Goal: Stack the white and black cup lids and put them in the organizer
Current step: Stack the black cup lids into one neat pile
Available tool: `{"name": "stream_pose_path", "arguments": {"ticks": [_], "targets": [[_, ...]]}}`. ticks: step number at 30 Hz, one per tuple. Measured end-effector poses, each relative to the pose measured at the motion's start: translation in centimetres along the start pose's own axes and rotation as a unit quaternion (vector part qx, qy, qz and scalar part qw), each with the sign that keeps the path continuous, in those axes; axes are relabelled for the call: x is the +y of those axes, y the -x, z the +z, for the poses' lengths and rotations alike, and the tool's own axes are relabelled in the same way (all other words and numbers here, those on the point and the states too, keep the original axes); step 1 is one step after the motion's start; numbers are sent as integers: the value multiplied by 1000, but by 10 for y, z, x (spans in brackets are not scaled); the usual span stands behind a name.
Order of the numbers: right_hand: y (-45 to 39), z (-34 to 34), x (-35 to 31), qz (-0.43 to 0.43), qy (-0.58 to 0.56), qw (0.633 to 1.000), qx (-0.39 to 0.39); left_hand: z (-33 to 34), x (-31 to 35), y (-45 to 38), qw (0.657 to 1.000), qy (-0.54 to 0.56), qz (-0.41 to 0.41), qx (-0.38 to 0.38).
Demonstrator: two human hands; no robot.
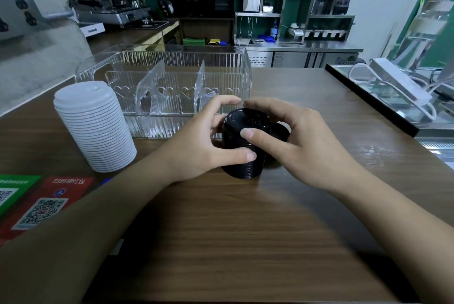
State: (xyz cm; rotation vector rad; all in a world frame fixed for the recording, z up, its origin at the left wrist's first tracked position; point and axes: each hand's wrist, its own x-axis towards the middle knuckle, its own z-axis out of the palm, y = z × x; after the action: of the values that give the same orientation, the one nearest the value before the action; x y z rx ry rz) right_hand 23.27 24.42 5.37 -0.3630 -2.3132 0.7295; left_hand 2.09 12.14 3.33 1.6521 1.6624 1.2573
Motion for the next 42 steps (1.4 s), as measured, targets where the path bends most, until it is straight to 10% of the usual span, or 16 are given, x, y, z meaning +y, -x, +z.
{"name": "stream_pose_path", "arguments": {"ticks": [21,42], "targets": [[-2,2,7,64,-79,995,-6,2,4,5,998,-42,53,-2],[-3,-12,53,16,268,958,-100,-5,1,1,994,-82,71,3]]}}
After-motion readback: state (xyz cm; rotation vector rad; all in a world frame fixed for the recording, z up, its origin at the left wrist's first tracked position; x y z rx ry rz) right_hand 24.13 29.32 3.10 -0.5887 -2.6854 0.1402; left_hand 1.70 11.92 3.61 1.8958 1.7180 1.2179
